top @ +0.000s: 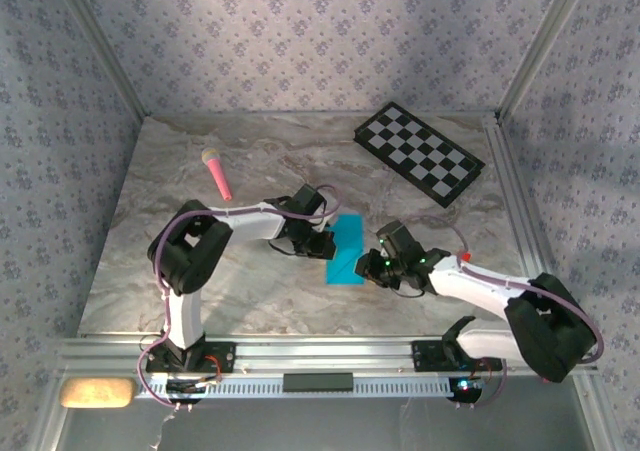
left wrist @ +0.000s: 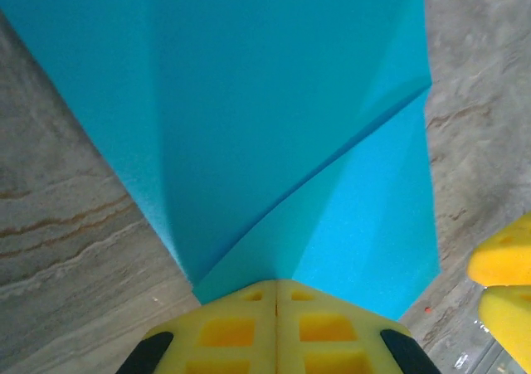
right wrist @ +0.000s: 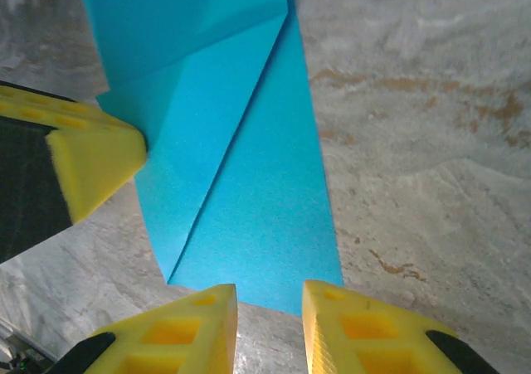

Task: Fold a paper plane with a square sheet of paper (pick it up from the middle)
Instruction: Fold the triangle a second time at the center of the table.

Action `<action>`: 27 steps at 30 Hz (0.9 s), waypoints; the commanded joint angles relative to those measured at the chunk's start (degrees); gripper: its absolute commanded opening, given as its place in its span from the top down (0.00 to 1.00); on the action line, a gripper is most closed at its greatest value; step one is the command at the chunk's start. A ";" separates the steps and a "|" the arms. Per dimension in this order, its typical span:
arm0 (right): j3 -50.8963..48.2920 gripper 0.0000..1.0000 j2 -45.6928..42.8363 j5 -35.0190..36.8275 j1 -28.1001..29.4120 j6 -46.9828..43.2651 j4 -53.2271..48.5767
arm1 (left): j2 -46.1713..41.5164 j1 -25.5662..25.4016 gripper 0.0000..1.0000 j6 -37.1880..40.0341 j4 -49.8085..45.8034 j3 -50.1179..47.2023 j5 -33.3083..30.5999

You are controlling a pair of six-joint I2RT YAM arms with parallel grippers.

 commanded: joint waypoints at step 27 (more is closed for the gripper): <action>0.71 0.53 8.52 -1.23 0.69 4.46 14.14 | -0.29 -0.01 0.95 -0.88 0.84 -3.17 -1.22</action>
